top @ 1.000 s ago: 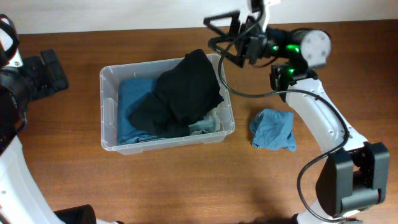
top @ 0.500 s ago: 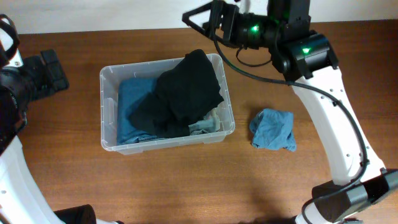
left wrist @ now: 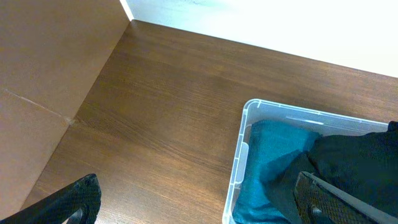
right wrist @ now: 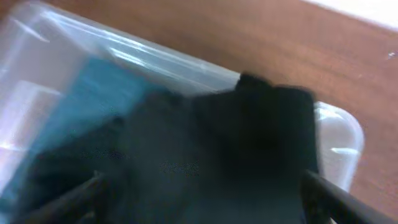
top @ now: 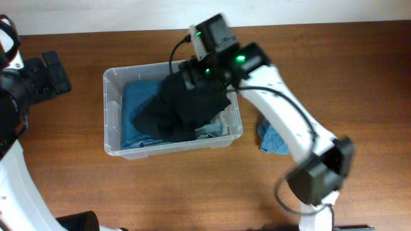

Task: Pack container
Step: 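Move the right gripper to the light-blue cloth and grasp it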

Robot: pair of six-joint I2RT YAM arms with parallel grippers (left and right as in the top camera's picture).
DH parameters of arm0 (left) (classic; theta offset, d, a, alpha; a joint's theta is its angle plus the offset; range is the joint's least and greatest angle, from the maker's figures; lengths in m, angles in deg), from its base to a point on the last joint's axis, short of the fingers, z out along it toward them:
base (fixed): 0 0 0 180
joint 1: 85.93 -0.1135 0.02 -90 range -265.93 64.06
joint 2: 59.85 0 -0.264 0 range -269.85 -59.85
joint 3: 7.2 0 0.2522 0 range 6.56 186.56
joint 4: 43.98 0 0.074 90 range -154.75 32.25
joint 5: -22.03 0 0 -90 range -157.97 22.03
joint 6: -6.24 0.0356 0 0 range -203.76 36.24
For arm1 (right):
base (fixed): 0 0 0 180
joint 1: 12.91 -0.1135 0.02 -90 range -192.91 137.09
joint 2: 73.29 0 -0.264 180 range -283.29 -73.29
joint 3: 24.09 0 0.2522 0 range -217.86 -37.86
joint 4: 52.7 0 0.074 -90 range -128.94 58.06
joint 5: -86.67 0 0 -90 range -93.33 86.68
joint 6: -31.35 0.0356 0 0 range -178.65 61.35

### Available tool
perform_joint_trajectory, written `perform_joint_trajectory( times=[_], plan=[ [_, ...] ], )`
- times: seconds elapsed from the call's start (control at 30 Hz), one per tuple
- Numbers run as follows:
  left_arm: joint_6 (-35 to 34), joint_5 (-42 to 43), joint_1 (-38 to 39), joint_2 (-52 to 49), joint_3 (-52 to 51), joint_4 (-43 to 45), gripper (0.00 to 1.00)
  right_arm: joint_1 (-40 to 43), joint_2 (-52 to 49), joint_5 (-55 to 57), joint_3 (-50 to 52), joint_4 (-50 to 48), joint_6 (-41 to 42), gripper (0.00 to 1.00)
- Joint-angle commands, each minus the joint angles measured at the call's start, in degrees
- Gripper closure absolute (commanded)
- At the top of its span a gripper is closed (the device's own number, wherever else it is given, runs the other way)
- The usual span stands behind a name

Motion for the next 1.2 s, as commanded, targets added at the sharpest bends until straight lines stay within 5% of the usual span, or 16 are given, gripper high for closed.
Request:
perform_joint_trajectory(
  times=[0.0, 0.07, 0.17, 0.37, 0.5, 0.7, 0.77, 0.93, 1.17],
  plan=[
    [-0.33, 0.22, -0.20, 0.59, 0.15, 0.02, 0.01, 1.18, -6.91, 4.09, -0.31, -0.39, -1.27, 0.37],
    [-0.33, 0.24, -0.20, 0.59, 0.15, 0.02, 0.01, 2.43, -12.26, 4.31, -0.31, -0.74, -0.85, 0.66],
    [-0.33, 0.22, -0.20, 0.59, 0.15, 0.02, 0.01, 3.48, -16.31, 3.78, -0.31, 0.22, -0.81, 0.91],
    [-0.31, 0.22, -0.20, 0.59, 0.15, 0.02, 0.01, 1.88, -17.09, 1.92, -0.33, 4.07, -0.85, 0.95],
    [-0.33, 0.22, -0.20, 0.59, 0.15, 0.02, 0.00, 0.66, -11.89, 1.57, -0.63, 4.85, -0.83, 0.47],
    [-0.31, 0.24, -0.20, 0.59, 0.15, 0.02, 0.01, 1.33, 4.11, 1.38, -1.36, 5.09, -0.72, 0.07],
    [-0.33, 0.24, -0.20, 0.59, 0.15, 0.02, 0.01, 2.73, 8.28, 1.42, -1.36, 5.77, 0.68, 0.00],
    [-0.33, 0.22, -0.20, 0.59, 0.15, 0.02, 0.01, 14.34, 18.58, -0.22, -1.36, 11.67, 3.34, 0.02],
    [-0.31, 0.24, -0.20, 0.59, 0.15, 0.02, 0.01, 45.07, 19.19, -20.02, 2.71, 22.34, 3.30, 0.01]
  ],
)
